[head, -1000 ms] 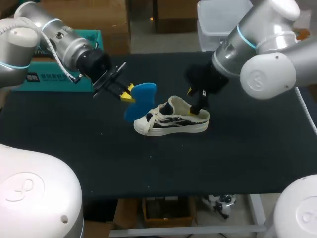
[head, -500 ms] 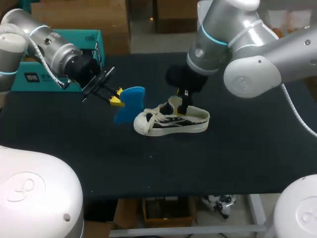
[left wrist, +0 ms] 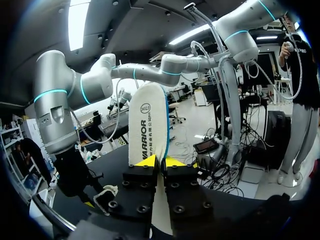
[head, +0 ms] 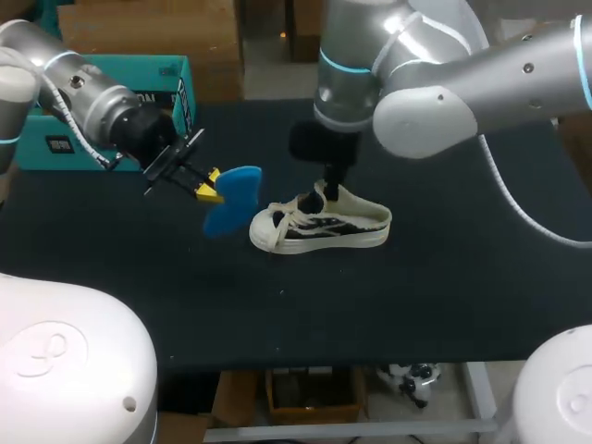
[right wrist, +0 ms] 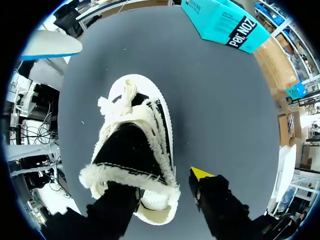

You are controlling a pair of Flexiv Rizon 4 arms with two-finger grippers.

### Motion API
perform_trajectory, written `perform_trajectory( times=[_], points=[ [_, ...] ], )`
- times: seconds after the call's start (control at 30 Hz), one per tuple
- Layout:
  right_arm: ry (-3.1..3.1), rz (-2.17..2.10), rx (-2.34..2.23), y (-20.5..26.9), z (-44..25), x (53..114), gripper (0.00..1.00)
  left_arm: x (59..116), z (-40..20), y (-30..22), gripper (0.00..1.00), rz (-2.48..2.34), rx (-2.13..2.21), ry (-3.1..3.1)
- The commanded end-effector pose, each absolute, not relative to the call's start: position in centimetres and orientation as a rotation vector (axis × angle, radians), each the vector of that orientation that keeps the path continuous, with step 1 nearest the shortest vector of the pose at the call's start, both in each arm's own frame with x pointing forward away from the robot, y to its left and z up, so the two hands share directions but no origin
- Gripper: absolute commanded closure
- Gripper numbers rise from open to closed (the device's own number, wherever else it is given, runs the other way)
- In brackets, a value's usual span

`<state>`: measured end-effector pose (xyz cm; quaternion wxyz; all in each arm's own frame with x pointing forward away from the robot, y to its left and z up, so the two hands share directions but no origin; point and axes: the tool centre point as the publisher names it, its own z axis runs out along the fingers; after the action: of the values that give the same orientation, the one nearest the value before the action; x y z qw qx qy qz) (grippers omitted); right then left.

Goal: Open the shoe tongue, take the insole out of the shoe, put the insole back into the shoe, and pack the shoe into the shoebox

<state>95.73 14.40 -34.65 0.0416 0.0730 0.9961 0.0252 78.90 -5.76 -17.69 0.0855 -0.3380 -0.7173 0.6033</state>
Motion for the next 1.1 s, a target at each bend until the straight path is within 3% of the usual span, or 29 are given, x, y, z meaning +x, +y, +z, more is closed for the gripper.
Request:
perform_trajectory(
  times=[0.03,0.13,0.2,0.63,1.1],
  points=[
    [3.065,-0.086,0.246,14.5,-35.1,96.2,0.51,78.5,-17.6,-5.8,1.00,1.798,-1.006,-2.157],
    [3.066,-0.080,0.252,14.4,-35.3,96.2,0.64,78.5,-17.7,-6.0,1.00,1.793,-1.002,-2.159],
    [3.064,-0.085,0.261,14.4,-35.4,96.2,1.00,78.6,-17.8,-6.0,1.00,1.791,-1.001,-2.161],
    [3.038,-0.061,0.402,14.0,-34.6,95.4,1.00,79.2,-17.8,-6.1,1.00,1.788,-1.020,-2.147],
    [2.976,0.061,0.899,12.7,-33.6,92.0,1.00,80.5,-16.5,-7.3,1.00,1.760,-1.163,-2.037]
  ],
)
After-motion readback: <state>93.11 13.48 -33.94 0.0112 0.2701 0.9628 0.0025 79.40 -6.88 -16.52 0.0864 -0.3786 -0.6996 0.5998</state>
